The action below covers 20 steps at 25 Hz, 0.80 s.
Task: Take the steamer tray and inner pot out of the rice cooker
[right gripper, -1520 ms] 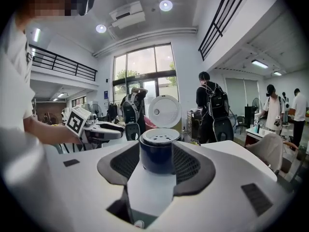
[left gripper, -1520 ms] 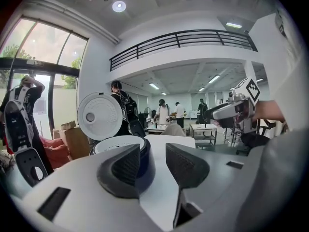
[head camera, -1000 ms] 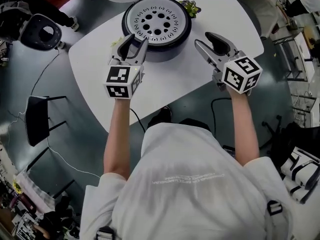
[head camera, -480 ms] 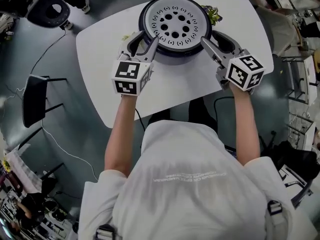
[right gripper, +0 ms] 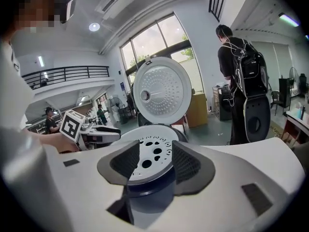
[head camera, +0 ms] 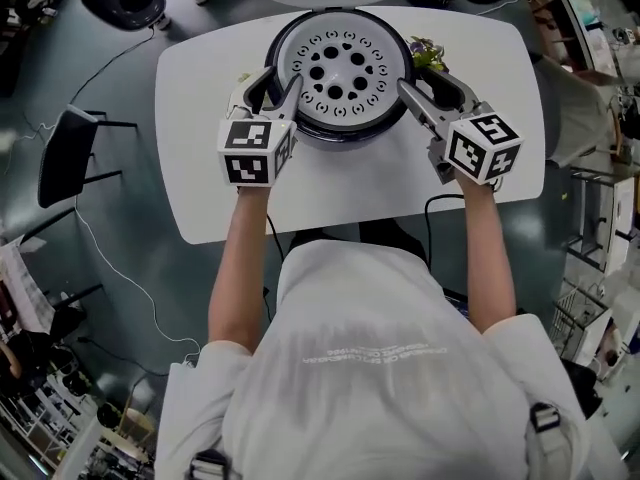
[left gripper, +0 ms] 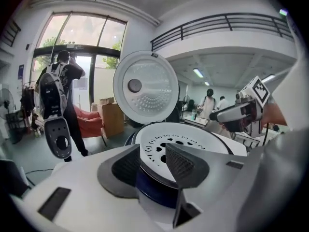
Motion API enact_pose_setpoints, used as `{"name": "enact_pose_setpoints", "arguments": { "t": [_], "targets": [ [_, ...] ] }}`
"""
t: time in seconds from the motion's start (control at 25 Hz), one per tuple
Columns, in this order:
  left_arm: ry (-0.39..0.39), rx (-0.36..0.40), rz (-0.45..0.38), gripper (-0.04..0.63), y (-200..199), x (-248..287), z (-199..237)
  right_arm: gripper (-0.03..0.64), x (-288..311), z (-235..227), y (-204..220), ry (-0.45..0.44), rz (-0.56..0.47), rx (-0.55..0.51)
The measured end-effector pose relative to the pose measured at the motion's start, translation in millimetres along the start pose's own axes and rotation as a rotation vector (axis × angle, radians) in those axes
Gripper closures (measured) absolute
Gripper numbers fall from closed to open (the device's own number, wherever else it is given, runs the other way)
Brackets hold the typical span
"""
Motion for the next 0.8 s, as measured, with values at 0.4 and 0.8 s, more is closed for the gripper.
{"name": "enact_pose_setpoints", "arguments": {
  "t": [0.4, 0.8],
  "targets": [
    [-0.239, 0.043, 0.145, 0.4, -0.2, 24.7, 7.6, 0.411, 31.7, -44.2, -1.8, -0.162, 0.032, -0.022],
    [-0.303, 0.177, 0.306, 0.349, 16.7, 36.4, 4.6, 0.39, 48.1, -41.6, -1.5, -0.239, 0.077, -0.056]
  ]
}}
Point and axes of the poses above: the fingertips, and each gripper's own axes: x forward along the fingers, z to its left, y out of its underside, the point moved 4 cm from there along -x, backward along the fingers, and after that the axes turned 4 degrees about -x, right-handed, at the moved point
